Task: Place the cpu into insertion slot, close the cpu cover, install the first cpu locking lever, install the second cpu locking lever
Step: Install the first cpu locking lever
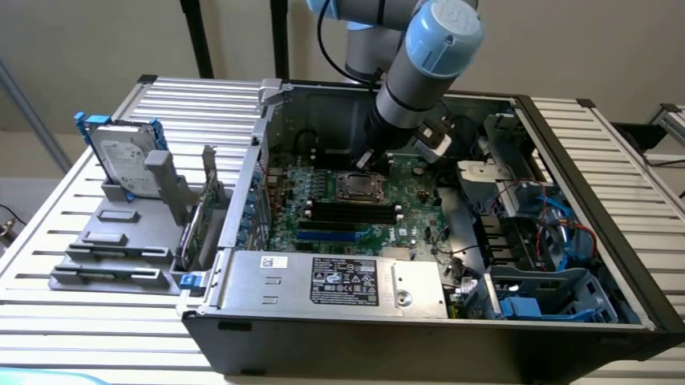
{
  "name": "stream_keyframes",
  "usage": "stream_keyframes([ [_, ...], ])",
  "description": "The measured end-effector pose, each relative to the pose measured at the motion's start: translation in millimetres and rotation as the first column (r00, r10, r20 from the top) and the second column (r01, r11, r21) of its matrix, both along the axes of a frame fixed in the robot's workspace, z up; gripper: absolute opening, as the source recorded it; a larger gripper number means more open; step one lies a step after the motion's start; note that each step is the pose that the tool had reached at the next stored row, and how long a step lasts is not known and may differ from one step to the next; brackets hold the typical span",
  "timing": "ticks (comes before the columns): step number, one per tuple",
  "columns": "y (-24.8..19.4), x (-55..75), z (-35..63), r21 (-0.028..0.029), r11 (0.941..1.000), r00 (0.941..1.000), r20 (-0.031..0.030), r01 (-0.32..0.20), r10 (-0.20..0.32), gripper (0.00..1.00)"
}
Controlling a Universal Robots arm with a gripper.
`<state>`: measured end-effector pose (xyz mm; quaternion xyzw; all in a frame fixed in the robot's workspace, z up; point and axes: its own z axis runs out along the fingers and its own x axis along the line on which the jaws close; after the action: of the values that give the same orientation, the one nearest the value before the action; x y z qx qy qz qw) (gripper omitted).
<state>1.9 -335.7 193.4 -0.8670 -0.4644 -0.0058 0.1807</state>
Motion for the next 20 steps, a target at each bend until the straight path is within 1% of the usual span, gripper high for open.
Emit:
stream_keyframes([
  [3,-0.1,2.1,0.0,0.0001,1.0,1.0,0.0,-0.004,0.004,0.11],
  [5,-0.4,3.4,0.0,0.0014,1.0,1.0,0.0001,-0.007,0.007,0.11],
  [8,-1.0,4.8,-0.2,0.0064,0.9999,0.9999,0.0,-0.012,0.012,0.11],
  [16,-3.2,6.3,-2.8,0.0292,0.9992,0.9997,0.0005,-0.026,0.026,0.11],
  [17,-3.4,6.4,-3.0,0.0331,0.9991,0.9996,0.0006,-0.028,0.028,0.11],
  [20,-3.8,6.7,-3.5,0.0493,0.9982,0.9994,0.001,-0.034,0.034,0.11],
])
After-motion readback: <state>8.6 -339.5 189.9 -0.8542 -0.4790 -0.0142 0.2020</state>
